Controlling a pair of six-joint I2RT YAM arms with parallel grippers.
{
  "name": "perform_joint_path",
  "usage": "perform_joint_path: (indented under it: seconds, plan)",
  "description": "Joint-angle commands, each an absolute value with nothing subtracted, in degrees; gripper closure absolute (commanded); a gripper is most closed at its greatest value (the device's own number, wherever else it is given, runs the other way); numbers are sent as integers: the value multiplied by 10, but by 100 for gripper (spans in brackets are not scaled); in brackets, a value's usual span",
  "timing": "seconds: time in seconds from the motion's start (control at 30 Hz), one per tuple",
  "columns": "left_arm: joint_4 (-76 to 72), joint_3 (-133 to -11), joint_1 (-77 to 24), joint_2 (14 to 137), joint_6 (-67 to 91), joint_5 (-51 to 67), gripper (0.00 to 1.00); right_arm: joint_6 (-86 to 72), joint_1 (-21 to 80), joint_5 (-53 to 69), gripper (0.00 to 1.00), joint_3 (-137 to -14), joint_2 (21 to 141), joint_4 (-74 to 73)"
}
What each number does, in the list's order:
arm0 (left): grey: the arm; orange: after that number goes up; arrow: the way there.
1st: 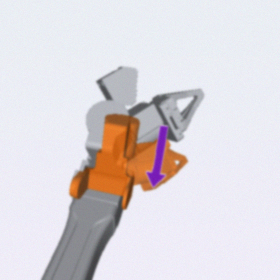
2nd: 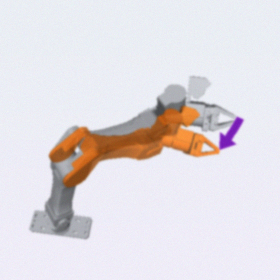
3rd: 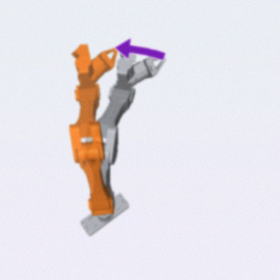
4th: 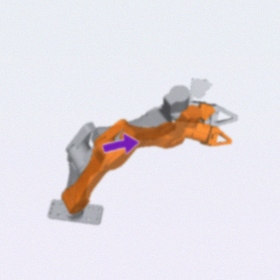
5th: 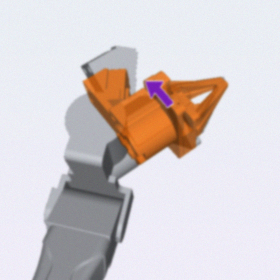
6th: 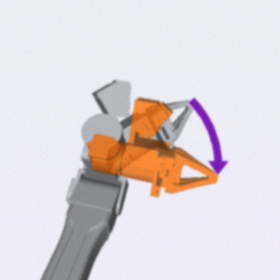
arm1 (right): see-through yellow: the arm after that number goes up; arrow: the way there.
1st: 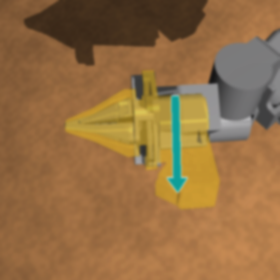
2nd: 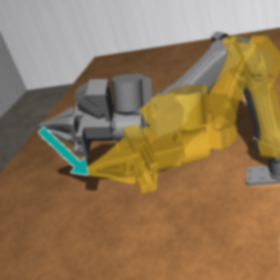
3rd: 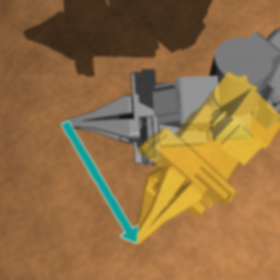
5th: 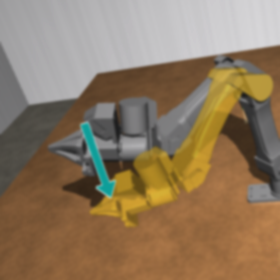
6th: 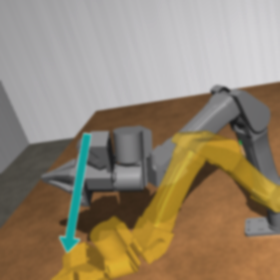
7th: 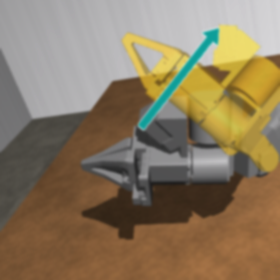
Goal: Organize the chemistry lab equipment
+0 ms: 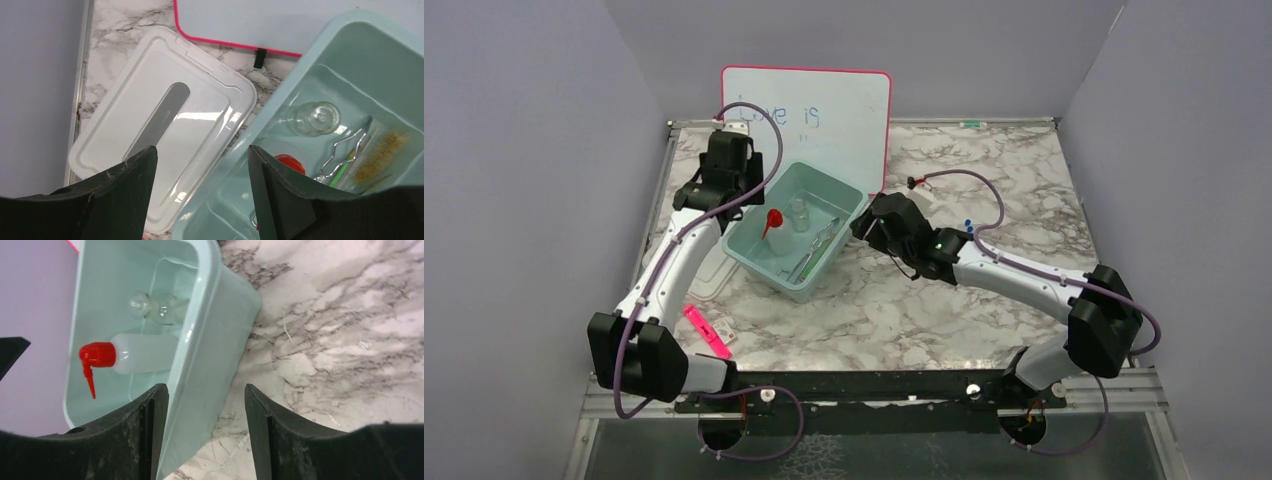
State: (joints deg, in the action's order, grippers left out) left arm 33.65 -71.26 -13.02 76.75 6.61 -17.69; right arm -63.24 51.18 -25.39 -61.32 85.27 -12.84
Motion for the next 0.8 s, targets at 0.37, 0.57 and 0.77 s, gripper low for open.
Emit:
perform_joint_path:
  seconds: [0.37,0.57,0.77]
  plan:
    - [311,-707,-6,841,101,-79,31,-611,505,-236,51,-741,977,-179]
    - [311,-704,19,899,103,-8,35,-620,505,-277,63,-741,963,-212]
    - [310,-680,19,917,89,17,35,-624,505,-317,74,-744,944,-256]
